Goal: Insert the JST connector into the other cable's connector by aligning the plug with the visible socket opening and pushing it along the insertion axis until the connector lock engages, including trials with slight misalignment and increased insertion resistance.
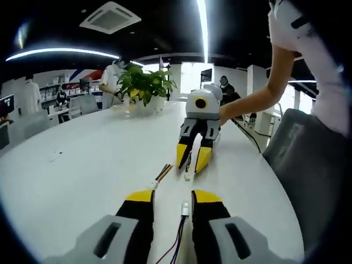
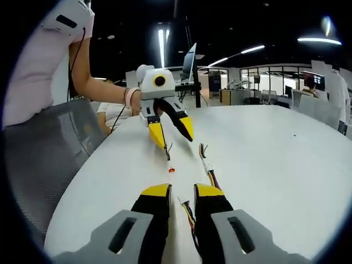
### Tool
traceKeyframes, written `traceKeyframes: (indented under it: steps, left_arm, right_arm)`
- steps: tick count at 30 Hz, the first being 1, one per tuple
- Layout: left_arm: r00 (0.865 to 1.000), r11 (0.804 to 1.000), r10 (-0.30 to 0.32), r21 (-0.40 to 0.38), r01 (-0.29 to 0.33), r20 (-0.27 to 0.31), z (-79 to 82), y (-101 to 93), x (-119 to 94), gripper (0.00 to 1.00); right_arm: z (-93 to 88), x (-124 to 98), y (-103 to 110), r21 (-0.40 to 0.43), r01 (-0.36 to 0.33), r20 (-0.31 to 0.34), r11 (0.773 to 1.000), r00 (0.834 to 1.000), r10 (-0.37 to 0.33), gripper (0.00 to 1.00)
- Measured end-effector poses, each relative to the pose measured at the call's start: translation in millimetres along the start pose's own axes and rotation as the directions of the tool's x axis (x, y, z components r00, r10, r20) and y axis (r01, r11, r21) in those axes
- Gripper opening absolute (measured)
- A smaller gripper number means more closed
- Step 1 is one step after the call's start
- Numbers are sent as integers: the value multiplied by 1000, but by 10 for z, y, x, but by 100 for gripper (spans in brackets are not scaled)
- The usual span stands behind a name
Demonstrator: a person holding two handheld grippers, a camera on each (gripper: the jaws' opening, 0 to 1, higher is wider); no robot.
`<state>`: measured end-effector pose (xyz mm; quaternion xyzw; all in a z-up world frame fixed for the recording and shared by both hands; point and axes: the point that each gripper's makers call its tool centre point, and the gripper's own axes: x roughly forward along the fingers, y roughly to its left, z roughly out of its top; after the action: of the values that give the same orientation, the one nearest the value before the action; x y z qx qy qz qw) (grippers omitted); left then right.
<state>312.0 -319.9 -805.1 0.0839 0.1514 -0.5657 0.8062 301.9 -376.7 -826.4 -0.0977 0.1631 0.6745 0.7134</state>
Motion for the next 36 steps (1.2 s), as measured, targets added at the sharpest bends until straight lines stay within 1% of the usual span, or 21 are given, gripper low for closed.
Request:
traceKeyframes:
  steps: [4, 6, 8, 11, 14, 17, 18, 20, 22, 25, 29, 33, 36]
  left_arm:
    - [1000, 1000, -8, -29, 8, 3, -83, -32, -5, 20]
    - [1000, 998, -11, -61, 11, -5, -143, -46, -6, 20]
    - [1000, 998, -8, -56, 8, -6, -175, -57, -4, 20]
    - [1000, 999, -6, -54, 5, -16, -227, -63, 9, 20]
    - [1000, 998, -12, -62, 12, -7, -241, -85, 23, 18]
    - [1000, 998, -20, -56, 19, -20, -295, -112, 44, 16]
    - [1000, 998, -21, -57, 20, -17, -307, -117, 46, 15]
    - [1000, 998, -24, -65, 23, -8, -308, -123, 51, 13]
    - [1000, 998, -20, -66, 19, -9, -323, -121, 59, 13]
    - [1000, 998, -19, -63, 18, -19, -363, -127, 69, 13]
    - [1000, 998, -12, -68, 12, -4, -358, -116, 67, 12]
    - [1000, 997, 6, -72, -4, 24, -367, -86, 65, 2]
    - [999, 996, 11, -88, -8, 40, -364, -79, 66, 1]
  right_arm:
    - [-67, -9, 13, -2, -10, -15, 1000, 1000, 10, 10]
    - [-94, -14, 8, -7, -8, -23, 1000, 1000, 8, 10]
    - [-121, -24, -16, -9, -1, -23, 1000, 1000, 1, 10]
    - [-185, -41, -47, -18, 9, -41, 1000, 999, -10, 12]
    - [-195, -43, -34, -18, 4, -38, 1000, 999, -4, 11]
    - [-203, -38, -17, -25, -1, -39, 1000, 999, 0, 9]
    - [-198, -38, -9, -28, -4, -34, 1000, 999, 3, 8]
    - [-194, -37, -11, -36, 1, -34, 999, 999, -2, 8]
    - [-203, -35, -12, -47, 4, -44, 999, 999, -6, 9]
    - [-196, -14, -8, -49, 1, -40, 999, 999, -3, 8]
    - [-192, 13, -17, -46, -1, -39, 999, 999, -1, 8]
    - [-190, 22, -20, -46, -1, -34, 999, 999, -1, 5]
    - [-193, 18, -19, -45, 2, -34, 999, 999, -4, 5]
